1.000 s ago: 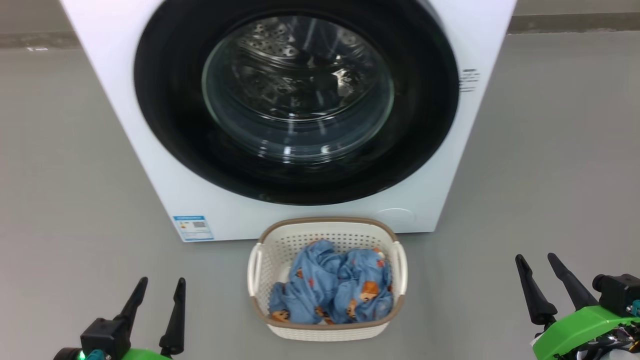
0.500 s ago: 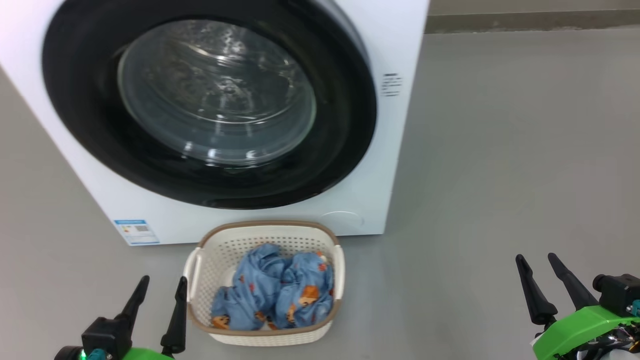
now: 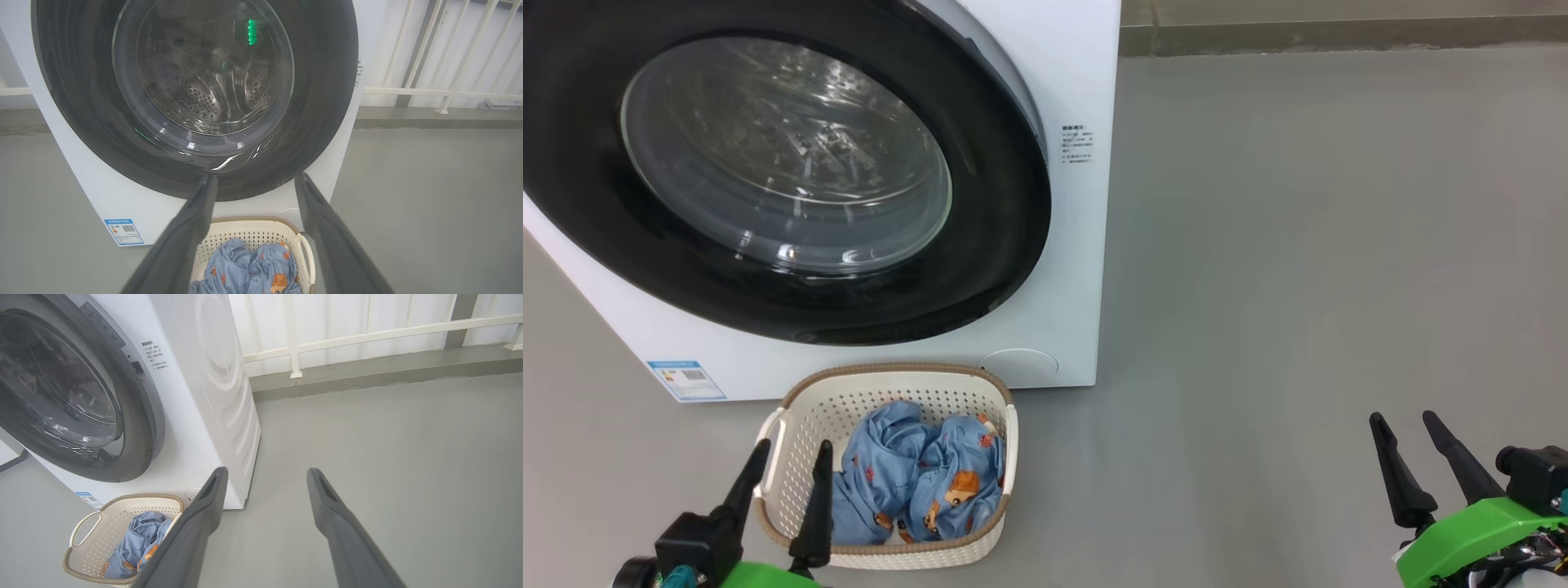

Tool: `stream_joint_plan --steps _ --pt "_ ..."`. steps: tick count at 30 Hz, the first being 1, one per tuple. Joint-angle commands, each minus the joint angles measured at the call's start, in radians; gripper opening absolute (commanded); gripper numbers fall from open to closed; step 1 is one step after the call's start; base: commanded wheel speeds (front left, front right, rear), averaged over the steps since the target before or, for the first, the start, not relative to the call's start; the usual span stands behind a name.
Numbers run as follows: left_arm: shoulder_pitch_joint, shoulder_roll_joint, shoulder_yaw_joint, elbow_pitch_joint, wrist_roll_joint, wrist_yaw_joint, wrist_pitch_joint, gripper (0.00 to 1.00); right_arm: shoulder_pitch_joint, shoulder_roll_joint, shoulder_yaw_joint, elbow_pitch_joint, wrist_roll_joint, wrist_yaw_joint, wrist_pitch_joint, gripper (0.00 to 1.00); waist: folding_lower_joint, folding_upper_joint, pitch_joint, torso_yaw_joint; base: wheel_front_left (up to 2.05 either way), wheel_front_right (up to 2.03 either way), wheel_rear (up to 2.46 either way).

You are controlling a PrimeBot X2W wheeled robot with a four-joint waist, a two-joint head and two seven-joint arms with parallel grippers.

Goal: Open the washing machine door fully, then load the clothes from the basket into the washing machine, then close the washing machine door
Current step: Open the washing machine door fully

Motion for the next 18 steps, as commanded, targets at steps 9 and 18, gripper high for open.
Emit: stream_joint_plan --steps 9,18 --pt "-0.030 0.006 0.033 -0.018 -0.016 -0.002 -0.014 1.00 -0.066 -0.009 0.024 -0.024 0.021 0.005 -0.013 0.36 0.0000 0.0000 0.014 0.009 0.02 0.02 -0.04" --pt "-0.019 -0.023 0.028 -0.027 -0.024 -0.002 -0.014 1.00 -0.204 0.017 0.018 -0.102 0.212 0.005 -0.013 0.00 0.0000 0.0000 0.040 0.029 0.00 0.00 0.00"
